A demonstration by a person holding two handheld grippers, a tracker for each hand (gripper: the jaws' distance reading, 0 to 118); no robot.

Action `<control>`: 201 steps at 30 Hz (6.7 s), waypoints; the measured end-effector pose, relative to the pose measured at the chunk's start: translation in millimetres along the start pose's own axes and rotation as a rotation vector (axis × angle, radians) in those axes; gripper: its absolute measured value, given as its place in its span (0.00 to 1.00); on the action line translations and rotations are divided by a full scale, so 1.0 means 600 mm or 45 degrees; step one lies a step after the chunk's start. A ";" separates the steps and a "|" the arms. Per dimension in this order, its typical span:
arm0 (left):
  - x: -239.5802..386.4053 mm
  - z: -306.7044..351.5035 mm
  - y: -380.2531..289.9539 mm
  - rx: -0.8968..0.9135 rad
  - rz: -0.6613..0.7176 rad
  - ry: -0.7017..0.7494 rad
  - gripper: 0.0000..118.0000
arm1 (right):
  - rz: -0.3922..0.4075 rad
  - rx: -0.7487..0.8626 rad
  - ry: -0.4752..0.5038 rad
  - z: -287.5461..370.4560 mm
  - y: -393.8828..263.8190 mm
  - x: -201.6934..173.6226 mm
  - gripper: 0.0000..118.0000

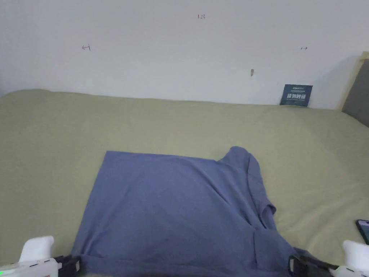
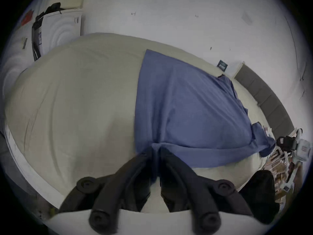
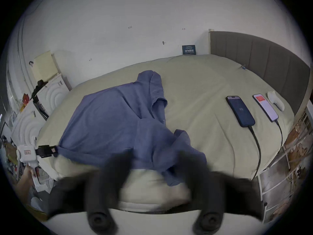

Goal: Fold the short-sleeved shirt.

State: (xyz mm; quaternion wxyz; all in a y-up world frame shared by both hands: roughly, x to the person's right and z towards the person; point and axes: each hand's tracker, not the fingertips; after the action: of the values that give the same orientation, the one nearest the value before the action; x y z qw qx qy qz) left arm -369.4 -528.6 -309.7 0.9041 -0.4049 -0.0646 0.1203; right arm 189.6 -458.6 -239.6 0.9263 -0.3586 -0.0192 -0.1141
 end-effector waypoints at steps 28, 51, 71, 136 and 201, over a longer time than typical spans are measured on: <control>0.080 0.082 0.065 0.174 0.003 0.025 0.07 | 0.257 0.090 -0.152 -0.050 0.073 -0.057 0.08; 0.046 -0.110 0.270 -0.072 -0.162 0.266 0.55 | 0.363 -0.109 -0.051 -0.323 0.248 -0.029 0.69; 0.115 0.033 0.033 0.063 -0.077 -0.030 0.02 | 0.226 0.089 -0.069 -0.106 0.033 -0.058 0.00; 0.055 0.033 0.115 -0.051 -0.181 0.011 0.08 | 0.274 -0.180 -0.036 -0.121 0.109 0.036 0.06; 0.103 -0.330 0.393 -0.168 -0.222 0.237 0.08 | 0.284 -0.387 -0.174 -0.551 0.381 -0.015 0.50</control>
State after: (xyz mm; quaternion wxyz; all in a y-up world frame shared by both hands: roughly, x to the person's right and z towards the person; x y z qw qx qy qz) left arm -306.1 -502.1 -616.3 0.8847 -0.4656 -0.0231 -0.0011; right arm 216.8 -513.9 -637.1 0.8650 -0.5010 -0.0246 0.0124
